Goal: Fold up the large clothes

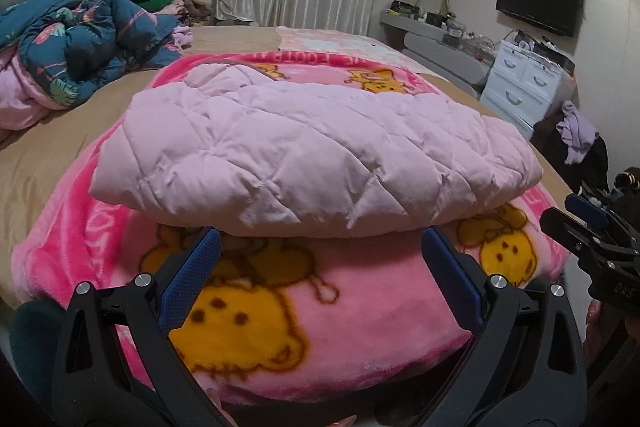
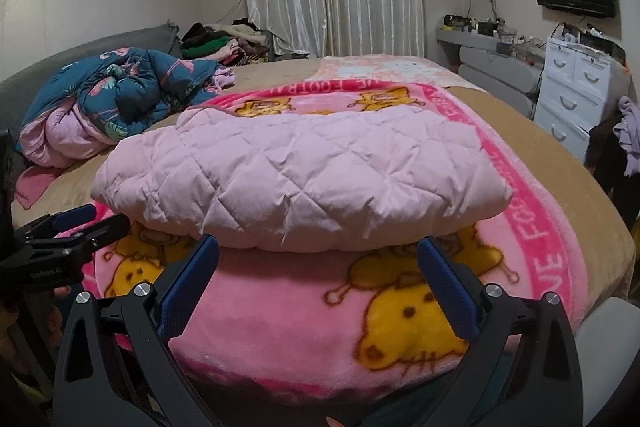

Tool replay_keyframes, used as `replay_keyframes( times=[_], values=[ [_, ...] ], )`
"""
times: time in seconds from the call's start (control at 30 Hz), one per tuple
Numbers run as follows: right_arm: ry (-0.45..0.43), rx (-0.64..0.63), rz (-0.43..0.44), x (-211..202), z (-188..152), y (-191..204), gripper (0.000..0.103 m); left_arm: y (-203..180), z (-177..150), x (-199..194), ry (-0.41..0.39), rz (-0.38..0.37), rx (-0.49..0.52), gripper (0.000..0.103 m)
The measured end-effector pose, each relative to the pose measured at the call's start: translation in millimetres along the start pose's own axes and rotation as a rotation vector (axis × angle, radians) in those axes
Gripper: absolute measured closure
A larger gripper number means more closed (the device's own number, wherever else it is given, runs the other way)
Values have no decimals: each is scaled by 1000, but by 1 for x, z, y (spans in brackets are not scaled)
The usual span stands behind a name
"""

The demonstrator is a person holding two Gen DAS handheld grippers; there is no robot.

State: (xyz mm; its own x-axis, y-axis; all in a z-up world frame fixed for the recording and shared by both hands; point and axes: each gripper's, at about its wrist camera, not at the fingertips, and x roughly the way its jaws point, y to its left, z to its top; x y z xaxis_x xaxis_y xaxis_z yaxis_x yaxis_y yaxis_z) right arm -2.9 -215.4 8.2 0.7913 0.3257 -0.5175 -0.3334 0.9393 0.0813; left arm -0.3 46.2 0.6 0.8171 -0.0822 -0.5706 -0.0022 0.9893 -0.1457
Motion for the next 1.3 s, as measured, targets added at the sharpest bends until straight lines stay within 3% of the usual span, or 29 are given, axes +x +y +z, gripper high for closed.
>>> replay_keyframes(
  times=[0.37, 1.3],
  values=[
    [17, -4, 28, 5, -4, 3, 4, 2, 2, -3, -18, 43, 0, 9],
    [16, 4, 23, 4, -4, 2, 4, 2, 3, -4, -12, 48, 3, 9]
  ],
)
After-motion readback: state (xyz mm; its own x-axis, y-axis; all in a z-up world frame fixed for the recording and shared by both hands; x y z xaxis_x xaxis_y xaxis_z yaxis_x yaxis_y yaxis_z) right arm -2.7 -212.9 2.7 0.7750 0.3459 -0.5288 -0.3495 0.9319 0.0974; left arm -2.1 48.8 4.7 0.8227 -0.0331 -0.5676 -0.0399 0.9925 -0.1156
